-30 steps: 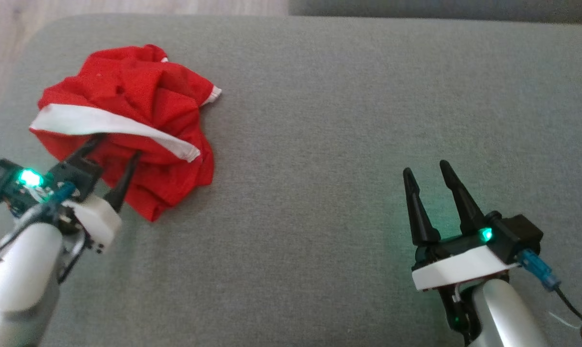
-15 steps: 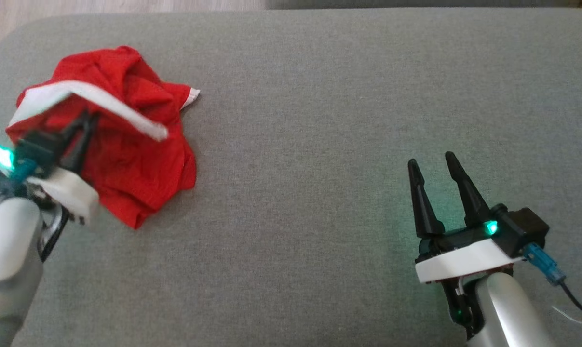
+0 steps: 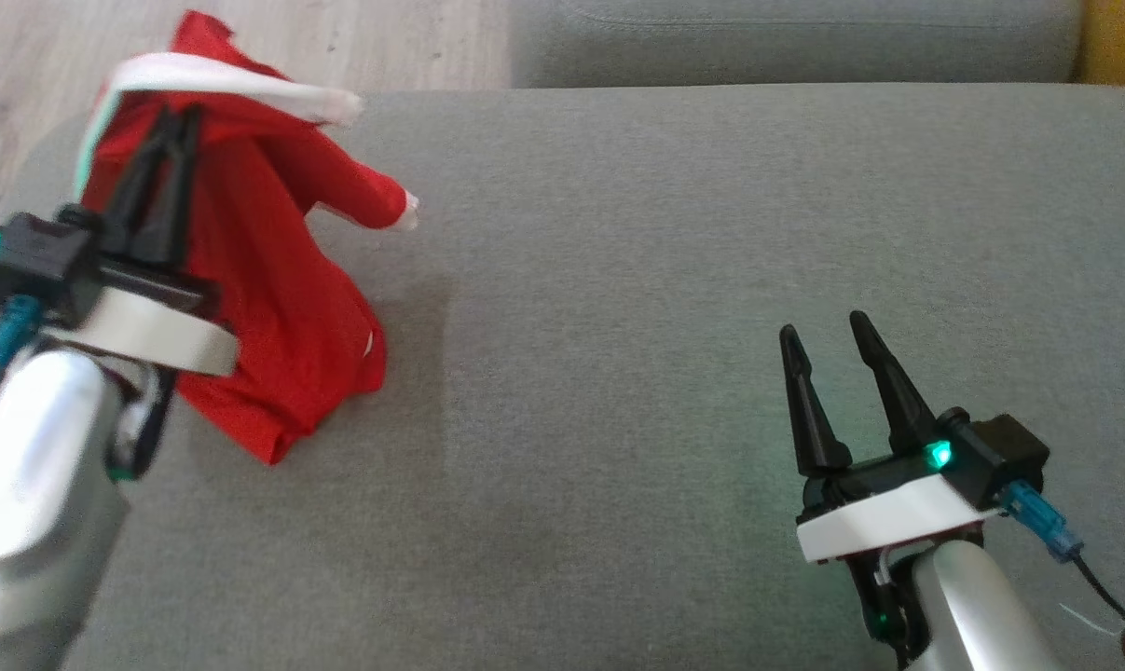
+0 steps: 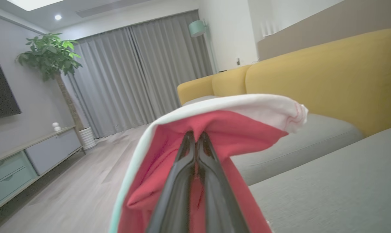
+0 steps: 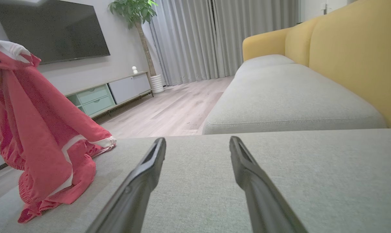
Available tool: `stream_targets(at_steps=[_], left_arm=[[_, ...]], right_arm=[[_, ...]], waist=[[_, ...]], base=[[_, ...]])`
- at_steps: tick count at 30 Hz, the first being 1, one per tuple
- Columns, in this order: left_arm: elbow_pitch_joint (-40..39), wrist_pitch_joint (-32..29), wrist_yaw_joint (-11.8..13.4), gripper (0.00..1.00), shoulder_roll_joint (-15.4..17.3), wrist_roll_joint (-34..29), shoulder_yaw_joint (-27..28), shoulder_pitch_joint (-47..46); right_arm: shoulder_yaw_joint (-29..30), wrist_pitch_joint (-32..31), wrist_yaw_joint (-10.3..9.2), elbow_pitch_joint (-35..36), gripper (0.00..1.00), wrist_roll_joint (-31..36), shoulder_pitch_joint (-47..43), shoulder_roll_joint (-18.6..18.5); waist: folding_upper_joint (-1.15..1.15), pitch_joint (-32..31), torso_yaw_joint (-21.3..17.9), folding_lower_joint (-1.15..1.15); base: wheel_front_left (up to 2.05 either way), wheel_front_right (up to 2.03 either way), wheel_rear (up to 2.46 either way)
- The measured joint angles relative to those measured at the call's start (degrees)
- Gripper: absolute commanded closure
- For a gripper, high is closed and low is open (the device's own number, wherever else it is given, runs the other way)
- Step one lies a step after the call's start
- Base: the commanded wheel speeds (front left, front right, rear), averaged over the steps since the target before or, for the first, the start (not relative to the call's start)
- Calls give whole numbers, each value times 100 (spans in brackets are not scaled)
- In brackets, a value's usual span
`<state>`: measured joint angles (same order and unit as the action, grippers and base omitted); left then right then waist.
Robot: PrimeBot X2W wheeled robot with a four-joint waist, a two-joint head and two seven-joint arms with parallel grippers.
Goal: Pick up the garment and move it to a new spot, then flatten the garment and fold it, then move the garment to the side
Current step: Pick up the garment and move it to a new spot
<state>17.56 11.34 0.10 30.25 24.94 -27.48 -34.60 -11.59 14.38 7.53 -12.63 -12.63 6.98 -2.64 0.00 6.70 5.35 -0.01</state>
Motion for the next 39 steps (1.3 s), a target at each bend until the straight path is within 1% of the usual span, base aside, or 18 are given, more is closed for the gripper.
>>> stream_targets(at_steps=[6, 11, 15, 18, 19, 21, 23, 24, 27, 28, 29, 32, 35, 39], left_arm=[[-903, -430, 265, 100, -339, 40, -215, 183], [-1226, -671, 412, 100, -750, 34, -487, 149], [-1163, -734, 463, 100, -1060, -91, -749, -75], [-962, -732, 498, 100, -1290, -160, -888, -308], [-962, -732, 498, 100, -1290, -160, -888, -308], [-776, -715, 502, 100, -1419, -305, -1015, -454], [-578, -647, 503, 100, -1558, -416, -1131, -581], [-365, -531, 506, 100, -1706, -483, -1199, -696], [-32, -304, 491, 100, -1939, -554, -1338, -879], [93, -253, 412, 56, -2019, -561, -1415, -929], [226, -226, 332, 0, -2097, -560, -1512, -965], [616, -208, 185, 0, -2257, -582, -1737, -957], [840, -40, 183, 0, -2290, -577, -1753, -953], [955, 153, 216, 0, -2265, -487, -1618, -914]], right_arm=[[-14, 0, 0, 13, 0, -52, -28, 0], [-38, 0, 0, 83, 0, -119, -9, 0], [-71, 0, 0, 167, 0, -234, 82, -1], [-94, 0, 0, 240, 0, -363, 160, -1], [-94, 0, 0, 240, 0, -363, 160, -1], [-103, 0, 0, 309, 0, -439, 209, -2], [-102, 0, 0, 355, 0, -475, 235, -3], [-91, 0, 0, 385, 0, -533, 270, -3], [-36, 0, 0, 444, 0, -583, 307, -3], [-10, 1, 0, 453, 0, -598, 306, -3], [16, 1, 0, 455, 0, -604, 306, -3], [82, 1, 0, 474, 0, -611, 307, -2], [218, 1, 0, 483, 0, -609, 312, -2], [293, 1, 0, 486, 0, -482, 316, -1]], waist=[[0, -53, -307, 0], [0, -15, -687, 1], [0, 55, -1078, 1], [0, 128, -1408, 1], [0, 128, -1408, 1], [0, 192, -1640, 1], [0, 264, -1860, 1], [0, 350, -2073, 1], [0, 493, -2332, 1], [0, 547, -2396, 1], [0, 601, -2444, 1], [0, 739, -2515, 2], [0, 779, -2425, 2], [0, 724, -2152, 2]], base=[[0, 0, 0], [0, 0, 0], [0, 0, 0], [0, 0, 0], [0, 0, 0], [0, 0, 0], [0, 0, 0], [0, 0, 0], [0, 0, 0], [0, 0, 0], [0, 0, 0], [0, 0, 0], [0, 0, 0], [0, 0, 0]])
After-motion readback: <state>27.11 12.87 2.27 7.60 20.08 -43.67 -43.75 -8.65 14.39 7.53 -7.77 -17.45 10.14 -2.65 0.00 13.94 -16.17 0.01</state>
